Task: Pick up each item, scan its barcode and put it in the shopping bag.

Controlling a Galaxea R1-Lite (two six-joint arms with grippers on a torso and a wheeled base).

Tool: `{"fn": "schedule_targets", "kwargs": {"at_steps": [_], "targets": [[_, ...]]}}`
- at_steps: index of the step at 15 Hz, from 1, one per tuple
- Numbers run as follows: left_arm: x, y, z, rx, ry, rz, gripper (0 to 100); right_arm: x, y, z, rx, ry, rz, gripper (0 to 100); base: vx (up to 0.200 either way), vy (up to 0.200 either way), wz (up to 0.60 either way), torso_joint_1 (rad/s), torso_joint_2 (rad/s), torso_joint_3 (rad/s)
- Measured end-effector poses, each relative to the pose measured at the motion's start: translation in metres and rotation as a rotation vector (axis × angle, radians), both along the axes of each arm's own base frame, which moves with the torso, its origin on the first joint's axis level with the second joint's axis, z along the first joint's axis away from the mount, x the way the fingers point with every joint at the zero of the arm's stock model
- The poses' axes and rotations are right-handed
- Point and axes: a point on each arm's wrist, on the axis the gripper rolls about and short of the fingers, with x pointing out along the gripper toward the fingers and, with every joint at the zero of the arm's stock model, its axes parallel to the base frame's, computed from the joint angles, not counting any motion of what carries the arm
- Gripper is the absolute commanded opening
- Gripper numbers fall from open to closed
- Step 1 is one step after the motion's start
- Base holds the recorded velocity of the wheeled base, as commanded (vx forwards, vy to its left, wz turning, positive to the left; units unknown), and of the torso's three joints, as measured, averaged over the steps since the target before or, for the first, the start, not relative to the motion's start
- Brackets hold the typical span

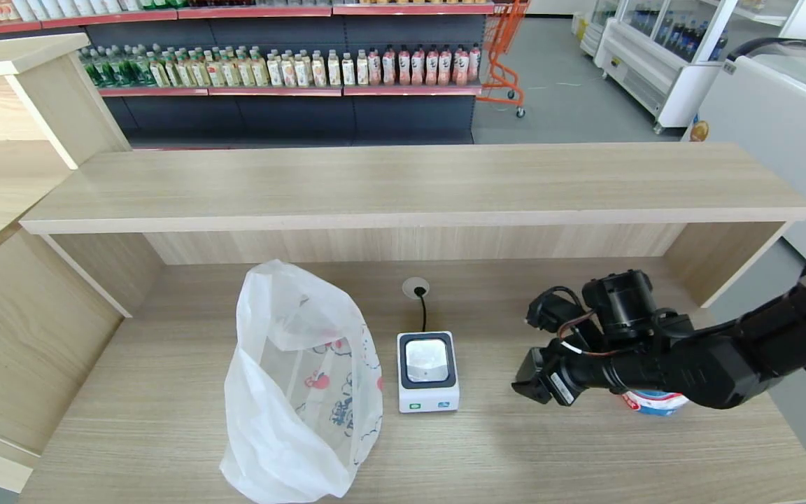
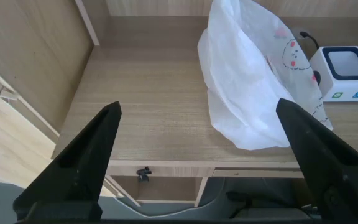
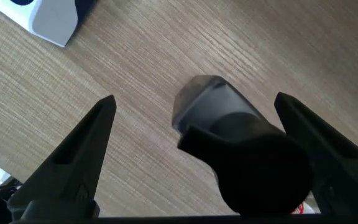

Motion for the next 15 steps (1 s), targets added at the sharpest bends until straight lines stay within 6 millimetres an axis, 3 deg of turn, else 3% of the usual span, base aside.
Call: {"fn": "schedule_targets", "kwargs": {"at_steps": [5,6,12,15], "targets": [[0.0,0.0,0.0,0.0,0.0,0.0,100,0.01,0.009,-0.012,-0.014,-0.009,0.031,100,0.0,0.0,0.0,0.0,0.0,0.0],[0.0,0.0,0.0,0.0,0.0,0.0,100,0.013,0.01,-0.014,-0.008,-0.02,0.031,0,0.0,0.0,0.0,0.0,0.0,0.0],[0.0,0.0,0.0,0.0,0.0,0.0,100,0.017,0.018,-0.015,0.031,-0.02,0.017,0,0.0,0.0,0.0,0.0,0.0,0.0],[0.0,0.0,0.0,0.0,0.0,0.0,100,0.009,0.016,-0.005,0.097,-0.007,-0.037,0,0.0,0.0,0.0,0.0,0.0,0.0]]}}
